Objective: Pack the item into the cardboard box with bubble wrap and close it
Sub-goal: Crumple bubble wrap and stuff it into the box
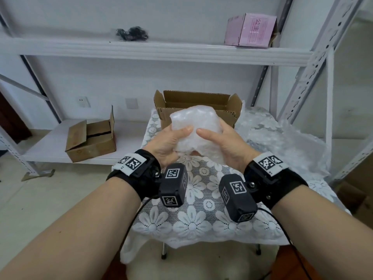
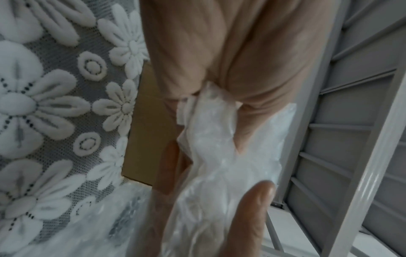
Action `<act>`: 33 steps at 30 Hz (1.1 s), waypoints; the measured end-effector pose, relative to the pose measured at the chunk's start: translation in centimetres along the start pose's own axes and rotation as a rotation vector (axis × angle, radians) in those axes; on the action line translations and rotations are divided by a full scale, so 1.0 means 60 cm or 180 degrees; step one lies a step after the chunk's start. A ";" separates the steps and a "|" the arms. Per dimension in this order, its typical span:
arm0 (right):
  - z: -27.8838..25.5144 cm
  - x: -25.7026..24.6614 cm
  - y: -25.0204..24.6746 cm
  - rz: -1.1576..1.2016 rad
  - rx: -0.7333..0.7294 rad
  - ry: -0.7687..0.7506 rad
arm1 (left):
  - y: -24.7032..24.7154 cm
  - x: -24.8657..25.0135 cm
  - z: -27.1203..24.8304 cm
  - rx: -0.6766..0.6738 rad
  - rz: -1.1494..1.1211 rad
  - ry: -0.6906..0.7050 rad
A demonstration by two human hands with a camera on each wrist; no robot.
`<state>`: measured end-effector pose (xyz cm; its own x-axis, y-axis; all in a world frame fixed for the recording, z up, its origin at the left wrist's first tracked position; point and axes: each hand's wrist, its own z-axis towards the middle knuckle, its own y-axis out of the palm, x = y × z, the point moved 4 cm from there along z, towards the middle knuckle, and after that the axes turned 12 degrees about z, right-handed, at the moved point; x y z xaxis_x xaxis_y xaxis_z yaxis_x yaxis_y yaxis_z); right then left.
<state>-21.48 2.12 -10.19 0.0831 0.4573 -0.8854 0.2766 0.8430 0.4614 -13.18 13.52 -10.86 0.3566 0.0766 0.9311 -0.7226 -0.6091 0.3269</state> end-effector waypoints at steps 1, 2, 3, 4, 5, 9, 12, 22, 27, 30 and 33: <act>0.000 -0.005 0.004 0.0067 -0.0021 -0.0013 | 0.003 0.008 0.000 -0.0005 0.0078 0.0060; -0.001 -0.013 0.007 0.0089 -0.0028 -0.0060 | 0.006 0.017 0.001 0.0009 0.0174 0.0108; -0.003 -0.022 0.009 0.0117 -0.0022 -0.0127 | 0.008 0.027 0.001 0.0049 0.0318 0.0133; -0.005 -0.034 0.010 0.0158 0.0007 -0.0199 | 0.011 0.038 -0.001 0.0090 0.0535 0.0154; -0.006 -0.047 0.011 0.0204 0.0060 -0.0268 | 0.013 0.050 -0.002 0.0137 0.0835 0.0203; -0.008 -0.105 0.005 0.0159 0.0323 -0.0623 | 0.032 0.109 -0.006 0.0570 0.2308 0.1055; -0.003 -0.156 0.000 0.0227 0.0486 -0.1013 | 0.032 0.156 -0.007 0.1340 0.3081 0.2003; 0.053 -0.201 0.004 -0.2286 0.0586 -0.1817 | -0.029 0.117 0.069 0.1043 0.4844 0.0573; 0.088 -0.177 -0.023 -0.3331 0.0579 -0.1218 | -0.031 0.084 0.090 0.0827 0.5466 0.0744; 0.103 -0.177 -0.039 -0.4026 0.1136 -0.1242 | -0.030 0.062 0.104 0.0474 0.5797 0.0550; 0.107 -0.173 -0.030 -0.4787 0.1527 -0.1261 | -0.026 0.049 0.110 0.0356 0.6333 0.0478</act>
<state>-16.68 -5.95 -2.16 -0.3159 -0.8129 -0.4893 0.5813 0.2418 -0.7769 -7.09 9.52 -9.70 -0.7991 -0.5951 -0.0857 0.0658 0.0551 -0.9963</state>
